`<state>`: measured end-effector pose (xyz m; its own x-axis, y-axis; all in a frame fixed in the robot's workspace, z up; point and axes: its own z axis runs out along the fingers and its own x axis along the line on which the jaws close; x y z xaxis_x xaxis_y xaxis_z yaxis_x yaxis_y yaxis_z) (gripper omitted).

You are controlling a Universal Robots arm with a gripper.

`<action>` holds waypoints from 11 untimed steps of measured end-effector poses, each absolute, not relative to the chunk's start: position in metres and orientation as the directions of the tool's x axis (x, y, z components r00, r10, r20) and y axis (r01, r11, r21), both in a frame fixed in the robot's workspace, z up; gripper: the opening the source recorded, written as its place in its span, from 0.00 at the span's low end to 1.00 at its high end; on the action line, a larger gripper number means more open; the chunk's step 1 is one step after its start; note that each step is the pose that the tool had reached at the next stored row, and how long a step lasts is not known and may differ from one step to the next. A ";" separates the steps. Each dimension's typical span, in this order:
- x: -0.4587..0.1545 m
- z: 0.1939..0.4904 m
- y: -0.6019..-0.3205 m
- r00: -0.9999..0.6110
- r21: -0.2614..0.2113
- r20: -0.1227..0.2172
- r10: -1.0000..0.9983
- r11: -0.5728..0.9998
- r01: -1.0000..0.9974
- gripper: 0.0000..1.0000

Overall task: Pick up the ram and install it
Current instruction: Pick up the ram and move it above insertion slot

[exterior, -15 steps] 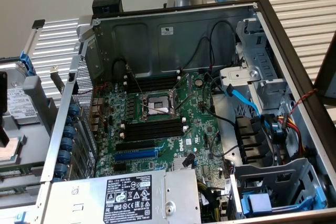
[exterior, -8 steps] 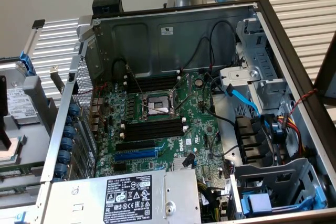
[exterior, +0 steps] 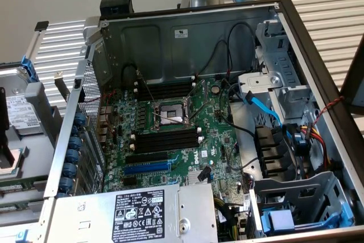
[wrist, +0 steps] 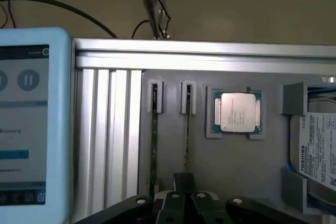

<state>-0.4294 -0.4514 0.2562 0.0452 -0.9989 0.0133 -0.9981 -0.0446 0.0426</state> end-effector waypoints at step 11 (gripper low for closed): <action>-0.429 0.247 -0.464 0.152 0.043 0.013 -0.988 -0.151 -0.988 0.11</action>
